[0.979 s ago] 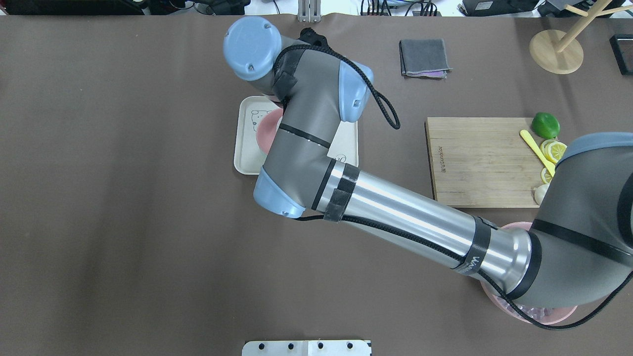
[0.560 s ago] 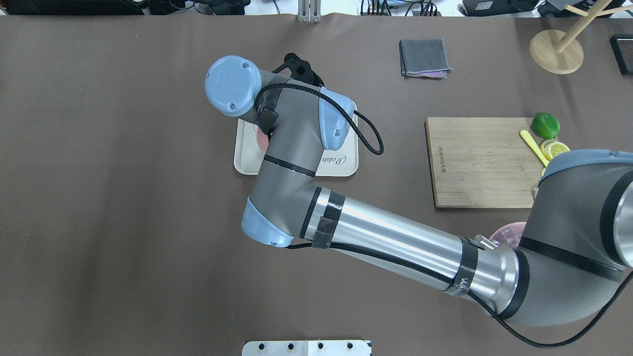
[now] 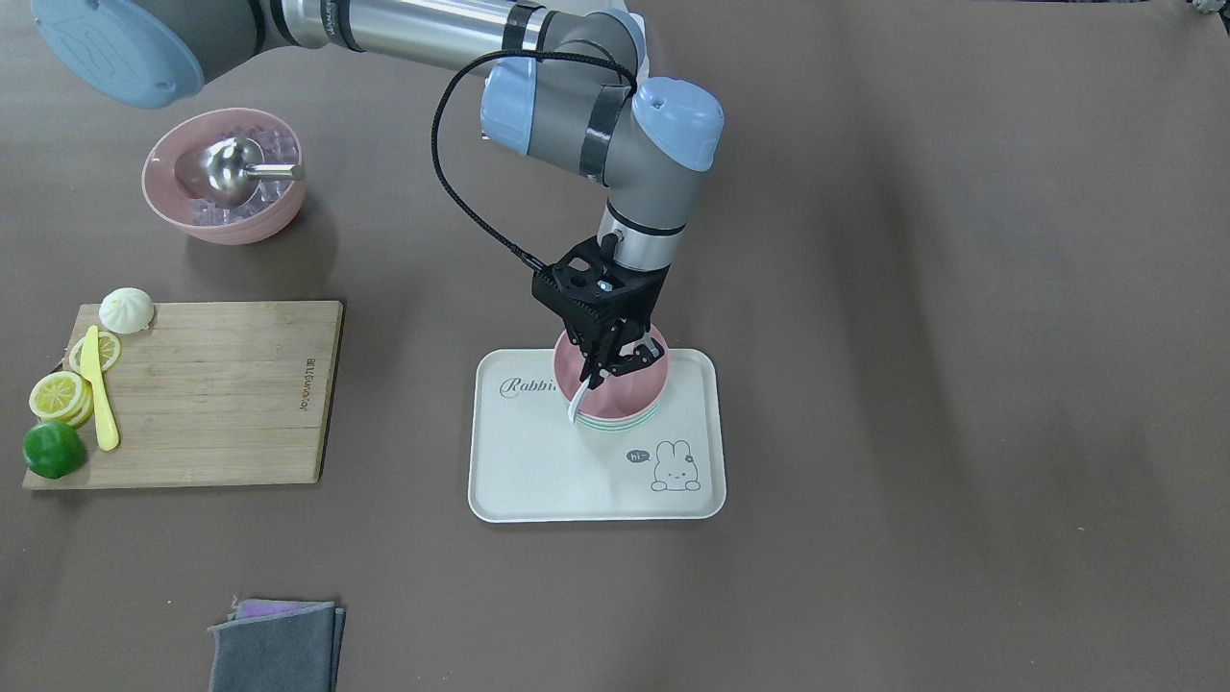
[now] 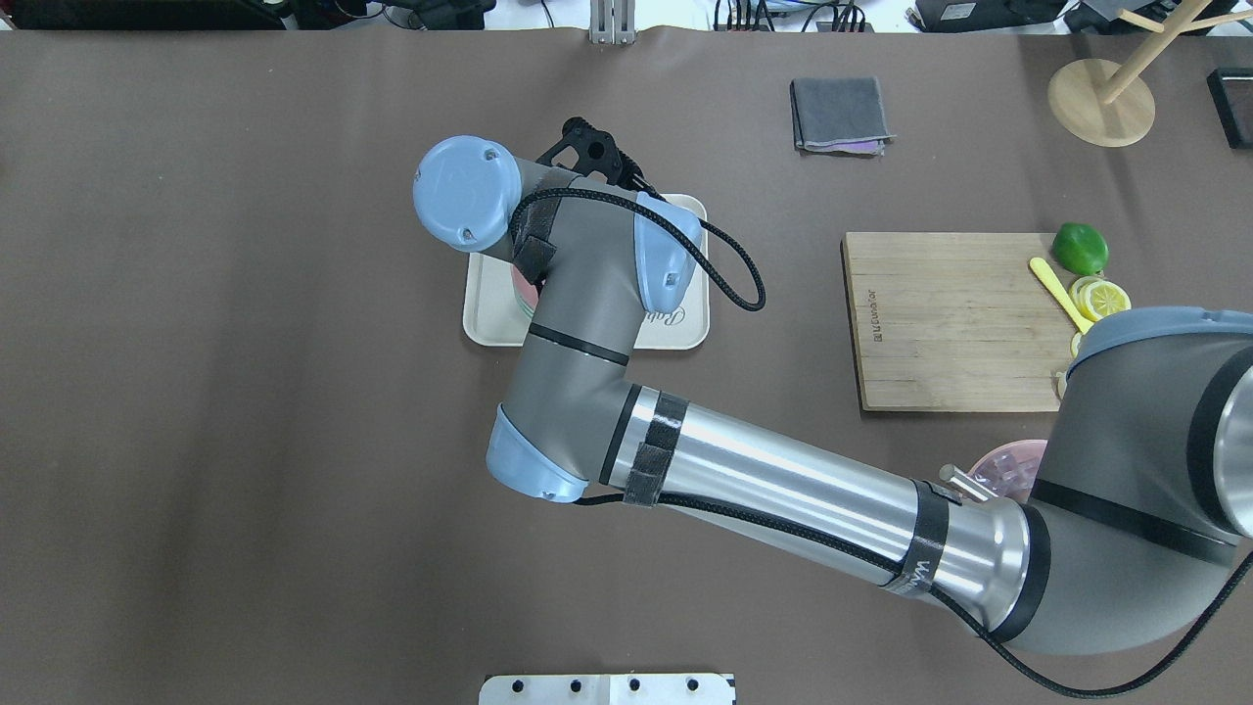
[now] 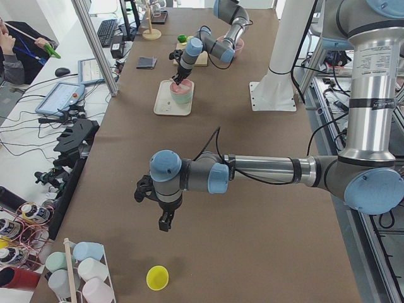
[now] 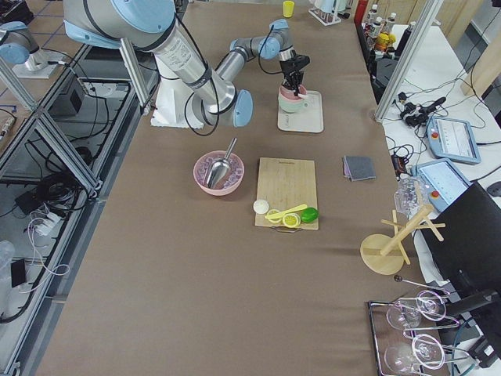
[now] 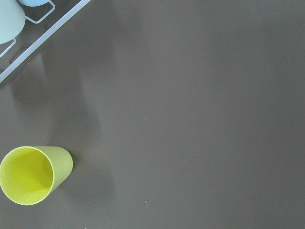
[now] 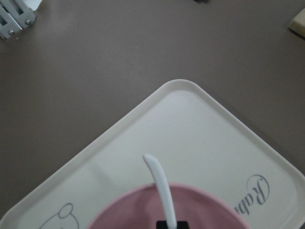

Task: Stack pink bowl on green and place spoon
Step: 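Lower the spoon into the pink bowl and open the right gripper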

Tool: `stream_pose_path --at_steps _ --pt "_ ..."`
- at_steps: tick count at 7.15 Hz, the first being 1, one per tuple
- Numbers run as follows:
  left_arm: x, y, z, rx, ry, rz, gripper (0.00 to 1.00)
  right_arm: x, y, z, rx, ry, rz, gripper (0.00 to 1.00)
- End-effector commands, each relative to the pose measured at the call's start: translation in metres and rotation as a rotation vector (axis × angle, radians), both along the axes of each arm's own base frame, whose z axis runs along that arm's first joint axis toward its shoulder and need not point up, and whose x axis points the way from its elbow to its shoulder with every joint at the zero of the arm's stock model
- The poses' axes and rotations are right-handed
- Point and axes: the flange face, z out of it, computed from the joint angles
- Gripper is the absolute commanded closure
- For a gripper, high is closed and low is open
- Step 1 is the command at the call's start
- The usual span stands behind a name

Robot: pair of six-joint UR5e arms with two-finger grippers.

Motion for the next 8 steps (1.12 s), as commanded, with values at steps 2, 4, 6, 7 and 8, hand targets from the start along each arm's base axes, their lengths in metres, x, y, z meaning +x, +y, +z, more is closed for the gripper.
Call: stream_pose_path --at_steps 2,4,6,7,8 --pt "0.0 0.0 0.0 0.0 0.0 0.0 0.02 0.015 -0.012 0.002 0.057 0.033 -0.032 0.0" --pt "0.0 0.0 -0.001 0.003 0.0 0.0 0.02 0.057 -0.039 0.003 0.099 0.04 -0.079 0.0" --pt "0.0 0.0 -0.001 0.001 0.0 0.0 0.02 0.137 -0.068 0.056 0.131 0.063 -0.217 0.0" --pt "0.001 0.0 -0.001 -0.002 0.0 0.0 0.02 0.176 -0.083 0.1 0.149 0.065 -0.305 0.0" --pt "0.001 0.0 0.0 -0.01 0.002 -0.004 0.02 0.218 -0.104 0.143 0.162 0.064 -0.4 0.0"
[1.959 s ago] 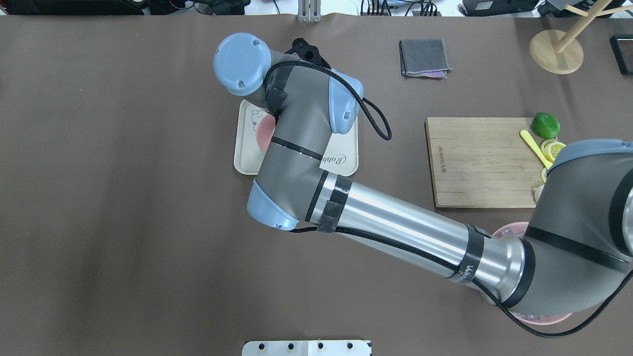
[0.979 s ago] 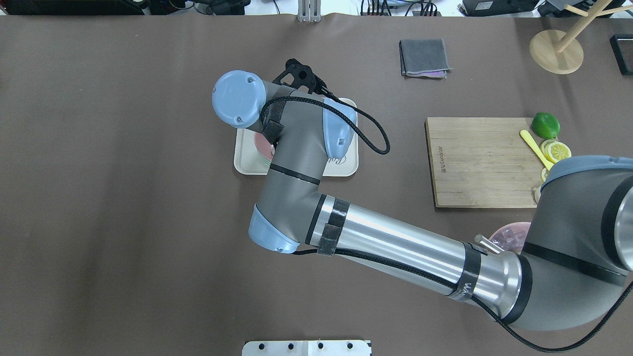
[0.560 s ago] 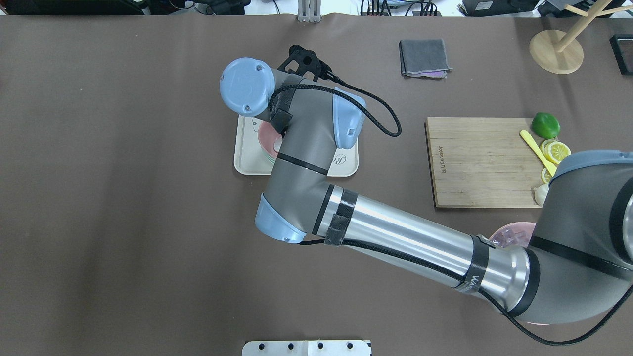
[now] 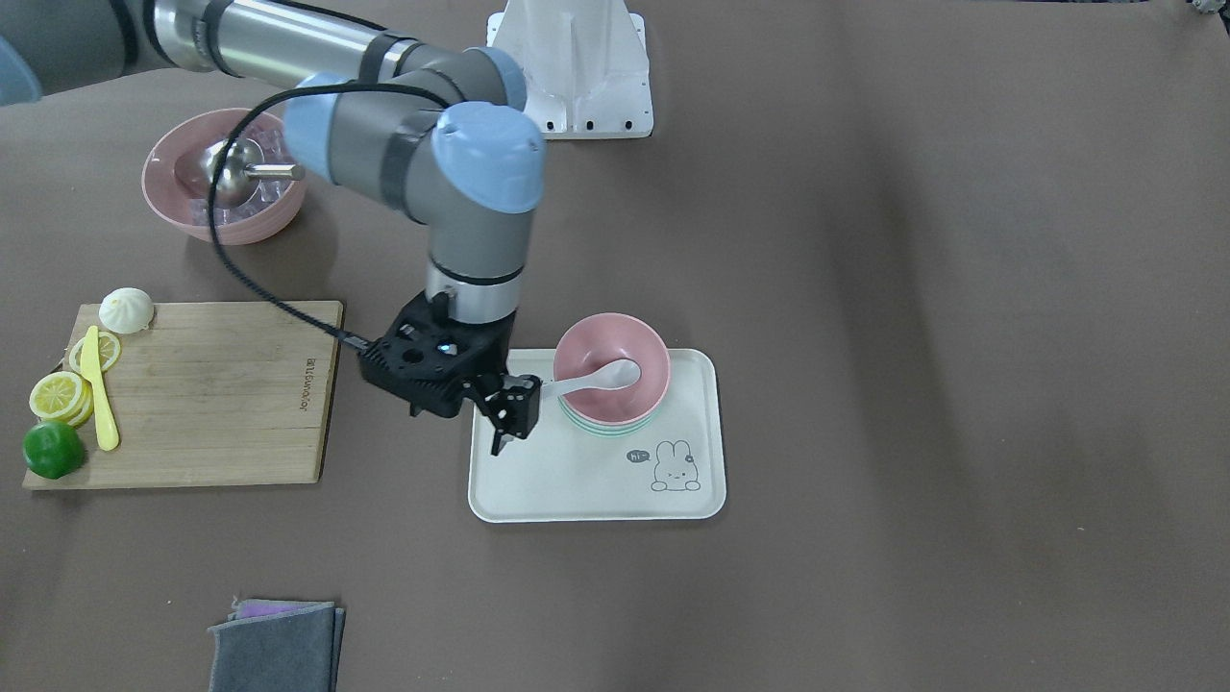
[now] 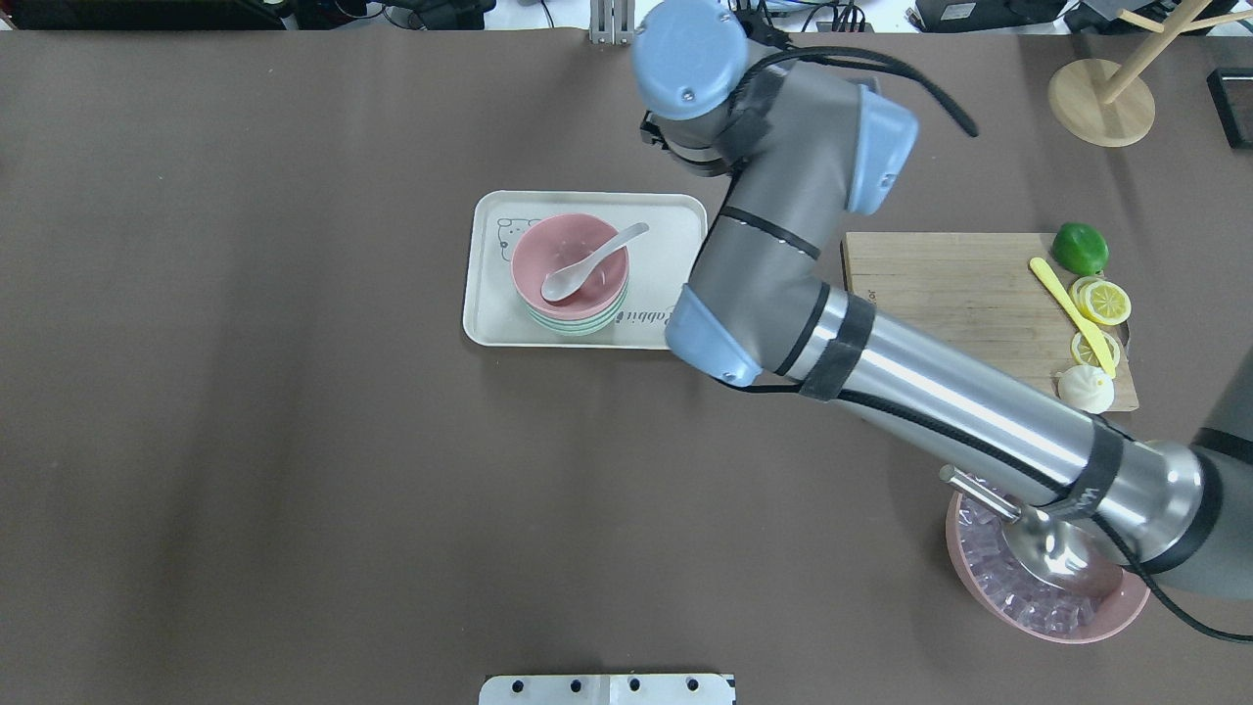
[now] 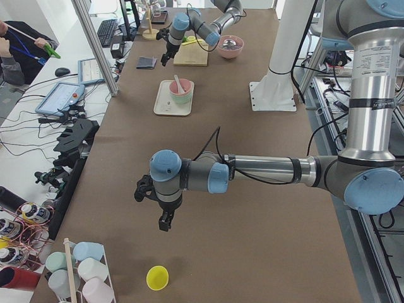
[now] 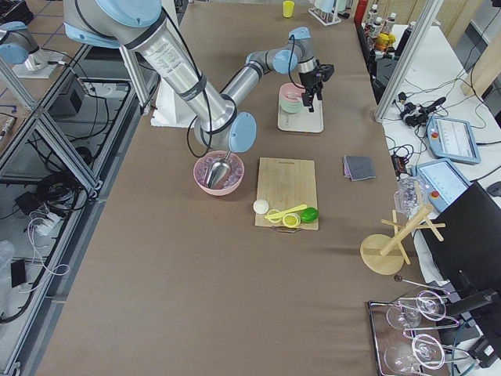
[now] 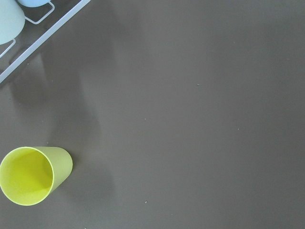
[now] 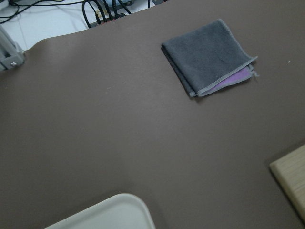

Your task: Stack pink bowl on green and place spoon

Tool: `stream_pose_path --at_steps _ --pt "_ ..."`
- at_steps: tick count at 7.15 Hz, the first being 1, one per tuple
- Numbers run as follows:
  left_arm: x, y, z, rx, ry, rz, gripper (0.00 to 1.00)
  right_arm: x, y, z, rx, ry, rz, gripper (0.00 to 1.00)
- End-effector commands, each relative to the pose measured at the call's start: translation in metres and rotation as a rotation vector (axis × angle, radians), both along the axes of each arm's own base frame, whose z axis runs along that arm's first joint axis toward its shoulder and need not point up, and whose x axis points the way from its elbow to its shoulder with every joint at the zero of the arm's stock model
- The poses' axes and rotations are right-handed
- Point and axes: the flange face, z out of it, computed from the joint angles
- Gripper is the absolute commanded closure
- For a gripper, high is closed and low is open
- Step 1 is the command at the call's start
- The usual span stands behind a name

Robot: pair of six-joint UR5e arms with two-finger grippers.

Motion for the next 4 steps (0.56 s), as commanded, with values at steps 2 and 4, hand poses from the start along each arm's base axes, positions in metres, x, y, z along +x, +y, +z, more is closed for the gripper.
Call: stream_pose_path --at_steps 2,4 --pt "0.004 0.0 -0.008 -0.095 0.067 -0.105 0.02 0.145 -0.051 0.139 0.065 0.013 -0.271 0.0" --pt "0.007 -0.003 -0.013 -0.081 0.068 -0.1 0.02 0.267 -0.055 0.231 0.11 0.025 -0.463 0.0"
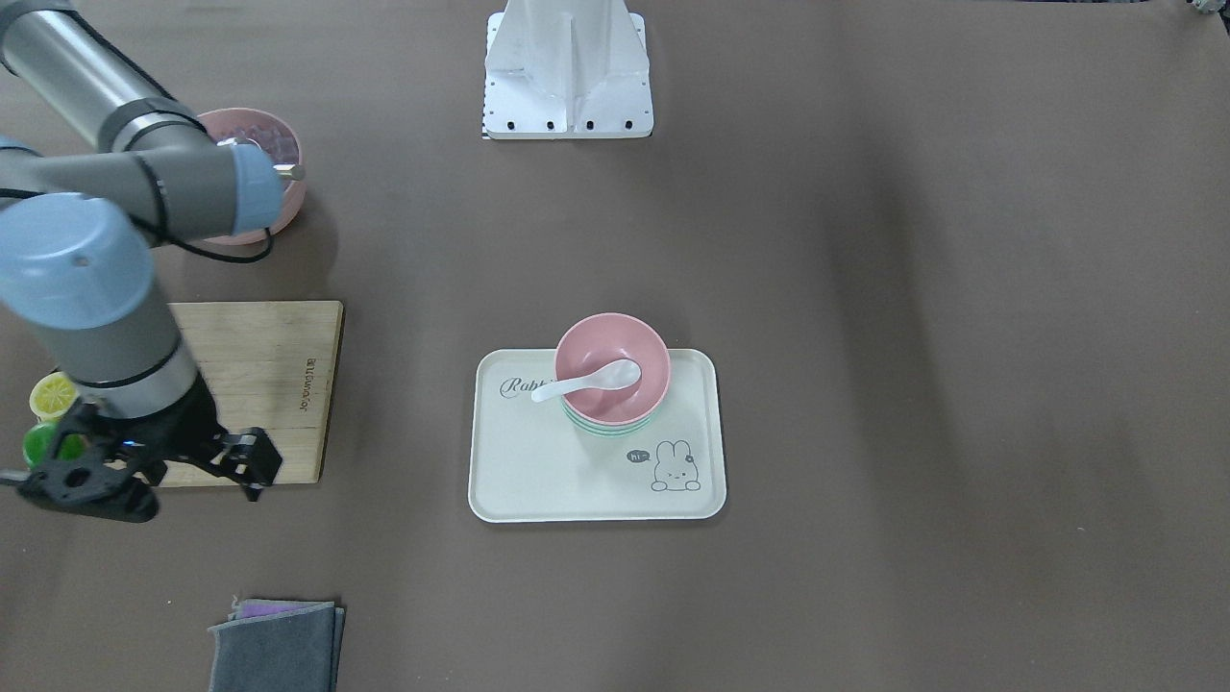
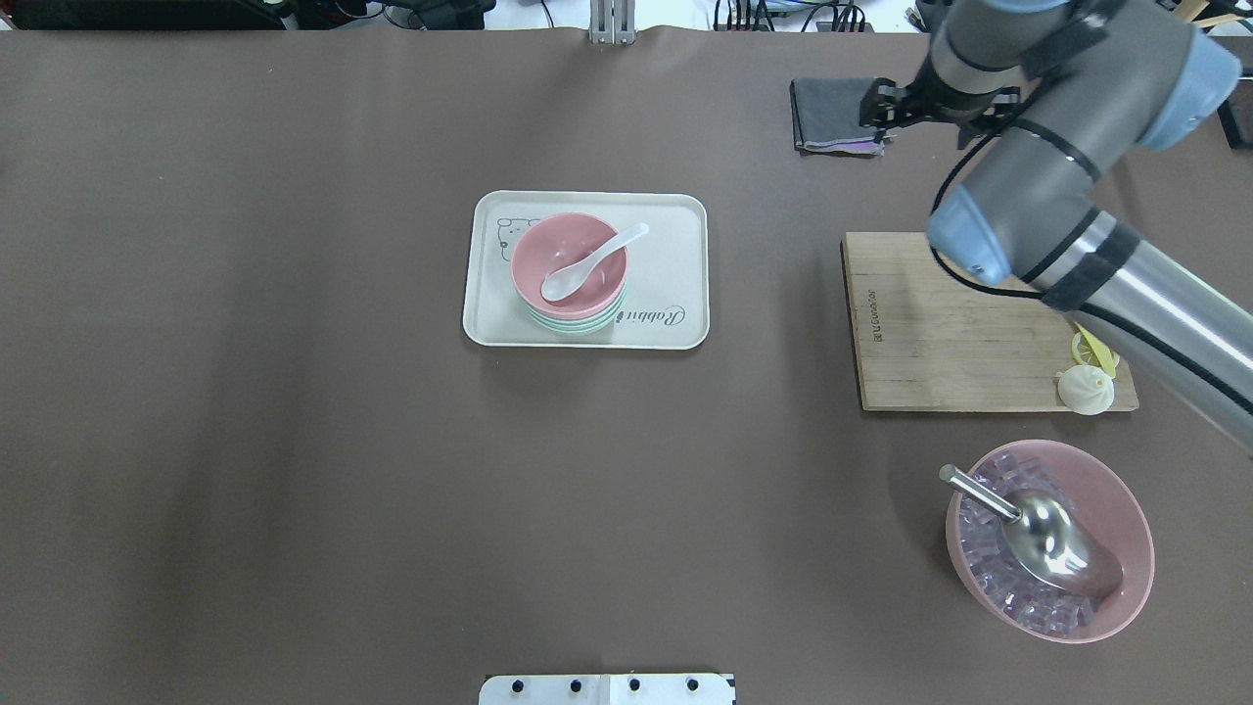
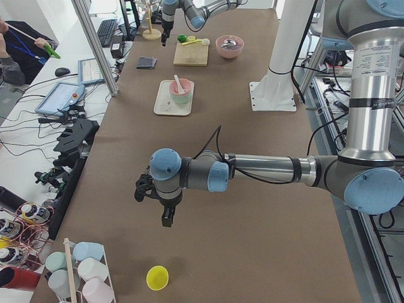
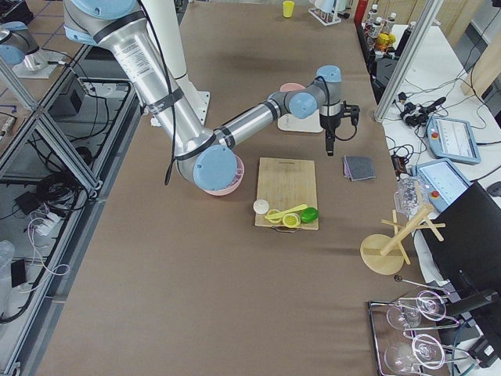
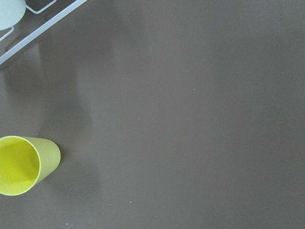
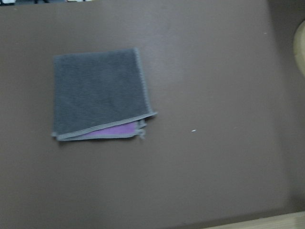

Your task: Stack pink bowl on green and place spoon

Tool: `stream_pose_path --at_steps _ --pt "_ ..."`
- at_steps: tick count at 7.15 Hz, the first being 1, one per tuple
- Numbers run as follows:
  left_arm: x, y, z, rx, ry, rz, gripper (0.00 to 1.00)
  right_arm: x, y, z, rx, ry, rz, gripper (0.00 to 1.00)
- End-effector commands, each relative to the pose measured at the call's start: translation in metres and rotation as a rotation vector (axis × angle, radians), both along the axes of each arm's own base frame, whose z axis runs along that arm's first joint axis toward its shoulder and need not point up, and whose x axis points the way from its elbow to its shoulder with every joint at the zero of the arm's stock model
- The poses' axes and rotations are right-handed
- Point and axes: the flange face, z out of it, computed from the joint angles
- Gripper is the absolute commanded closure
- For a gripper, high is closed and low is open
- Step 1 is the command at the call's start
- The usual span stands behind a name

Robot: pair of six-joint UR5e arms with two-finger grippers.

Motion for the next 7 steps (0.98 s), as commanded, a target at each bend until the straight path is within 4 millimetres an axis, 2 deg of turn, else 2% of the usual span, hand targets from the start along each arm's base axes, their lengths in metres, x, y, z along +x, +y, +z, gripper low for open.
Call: stream_pose_path --at_steps 1,2,3,4,5,6,7 --pt "0.001 -0.001 -0.003 0.008 0.005 -0.004 0.02 0.154 0.016 0.118 0.045 0.004 -0.195 0.0" --pt "0.001 -0.001 -0.003 0.012 0.004 -0.001 0.02 0.224 0.046 0.179 0.048 -0.012 -0.257 0.0" --pt "0.001 -0.002 -0.004 0.014 0.004 0.0 0.02 0.283 0.086 0.222 0.033 -0.033 -0.243 0.0" --pt "0.001 -0.002 -0.004 0.014 0.004 0.0 0.02 0.317 0.132 0.255 -0.002 -0.029 -0.215 0.0" --pt "0.001 -0.002 -0.003 0.014 0.004 0.001 0.02 0.333 0.171 0.281 -0.049 -0.02 -0.192 0.0" --pt "0.001 -0.001 -0.001 0.01 0.004 0.0 0.02 0.334 0.19 0.295 -0.083 -0.025 -0.19 0.0" --pt "0.001 -0.001 -0.001 0.007 0.004 -0.001 0.02 0.333 0.195 0.3 -0.102 -0.038 -0.185 0.0"
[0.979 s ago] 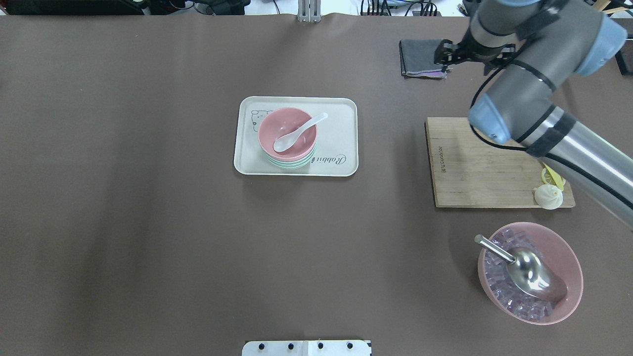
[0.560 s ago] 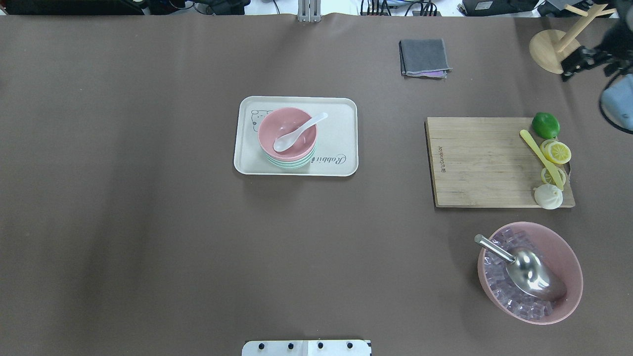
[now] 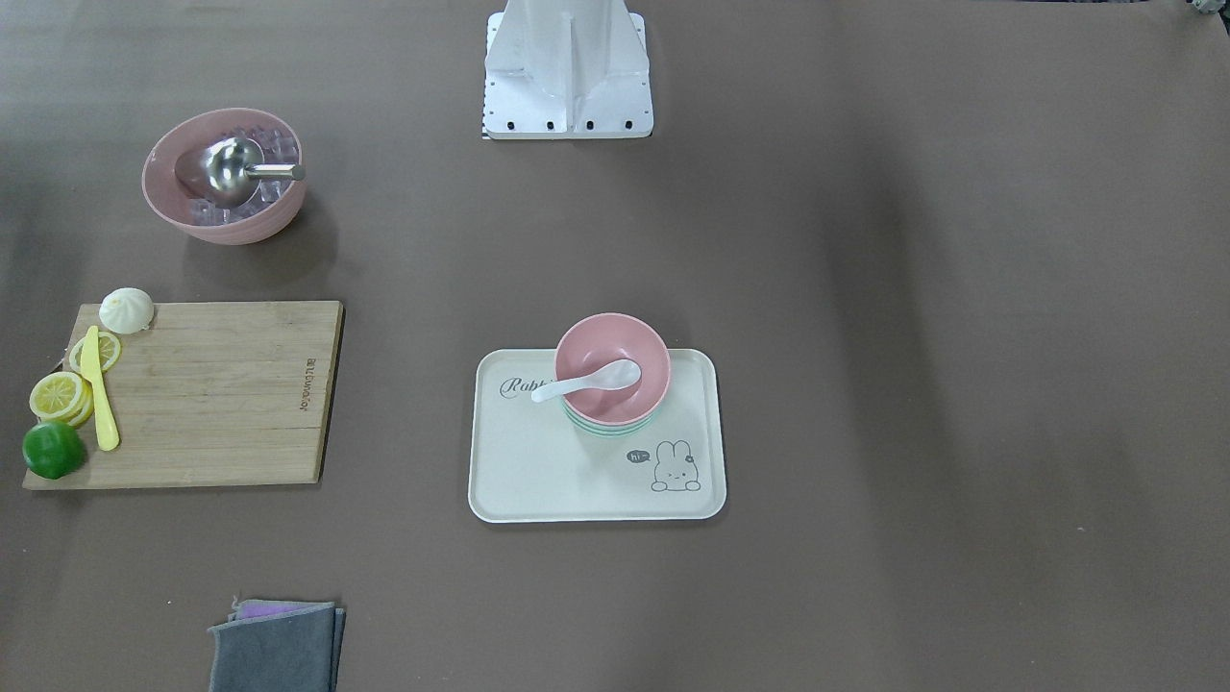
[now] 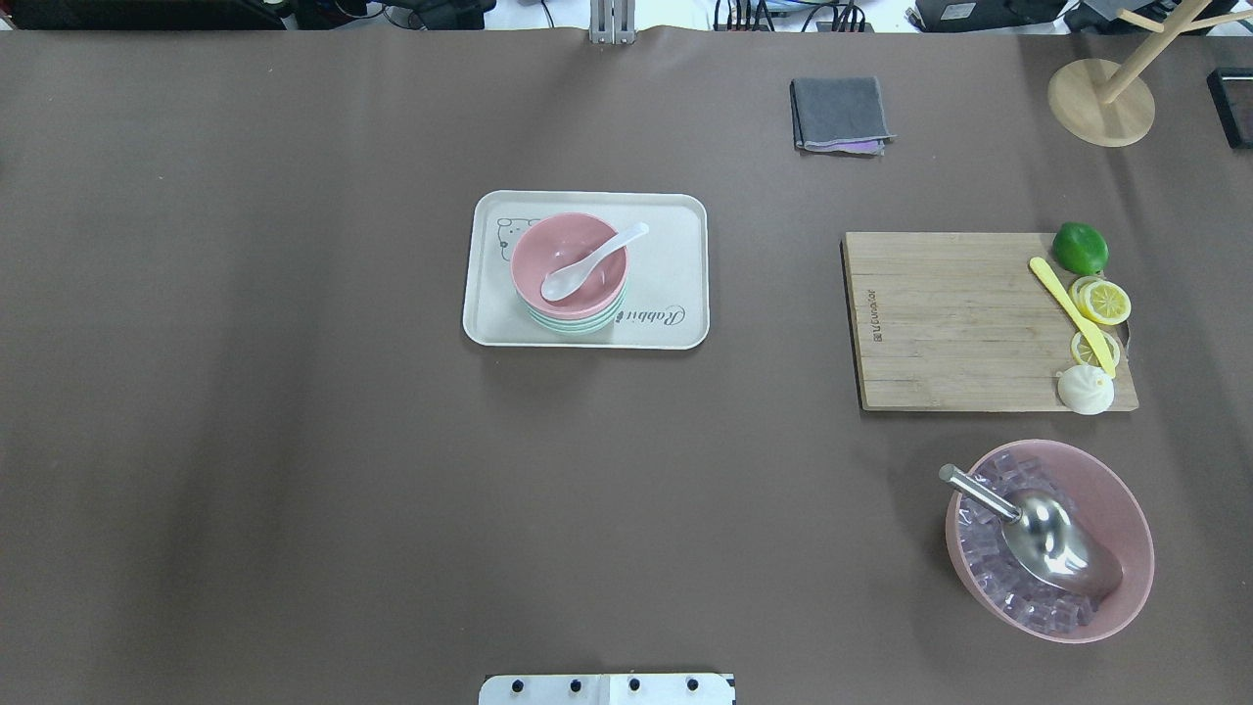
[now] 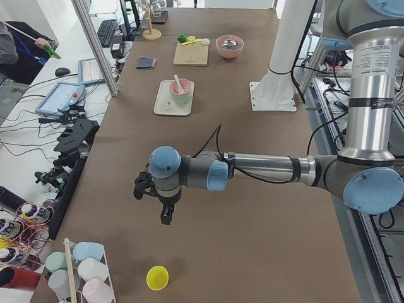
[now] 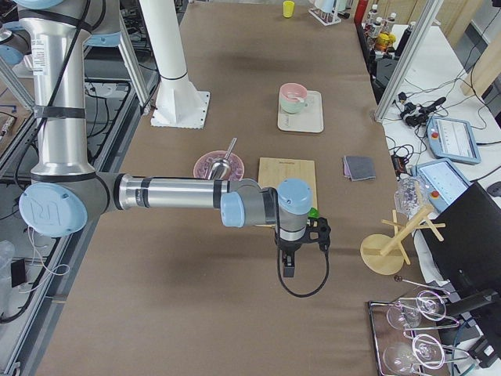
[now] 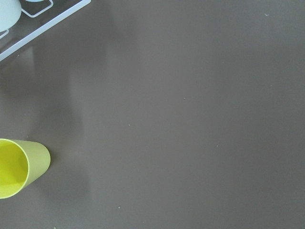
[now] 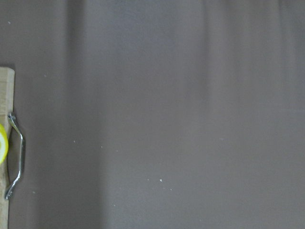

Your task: Stack pink bowl on green and place spoon

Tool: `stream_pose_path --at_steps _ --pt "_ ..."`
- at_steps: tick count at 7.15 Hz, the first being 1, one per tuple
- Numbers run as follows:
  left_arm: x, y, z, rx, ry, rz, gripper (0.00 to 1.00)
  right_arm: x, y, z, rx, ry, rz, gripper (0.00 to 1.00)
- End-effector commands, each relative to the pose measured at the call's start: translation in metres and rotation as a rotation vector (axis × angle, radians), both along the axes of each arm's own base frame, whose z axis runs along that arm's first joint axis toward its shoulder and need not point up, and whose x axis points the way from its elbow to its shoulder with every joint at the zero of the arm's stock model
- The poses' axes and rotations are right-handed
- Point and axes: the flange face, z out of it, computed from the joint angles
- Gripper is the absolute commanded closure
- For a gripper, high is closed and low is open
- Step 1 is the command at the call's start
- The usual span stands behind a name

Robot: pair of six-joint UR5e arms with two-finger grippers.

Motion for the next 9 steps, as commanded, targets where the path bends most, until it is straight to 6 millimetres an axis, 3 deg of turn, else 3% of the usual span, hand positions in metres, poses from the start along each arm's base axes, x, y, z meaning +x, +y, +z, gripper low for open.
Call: stream_pose_path --at_steps 1,6,7,9 --pt "0.0 0.0 0.001 -0.007 0.0 -0.004 0.02 0.001 0.02 0.017 -0.055 -0.041 0.01 0.0" --pt "0.0 -0.005 -0.004 0.004 -0.013 -0.006 0.02 -0.002 0.026 0.016 -0.058 -0.087 0.004 0.0" --pt "0.0 0.002 0.011 -0.023 -0.004 -0.001 0.02 -0.004 0.027 0.017 -0.061 -0.099 -0.001 0.0" --pt "0.001 -0.002 0.009 -0.012 -0.003 0.001 0.02 -0.005 0.032 0.016 -0.055 -0.123 -0.004 0.0"
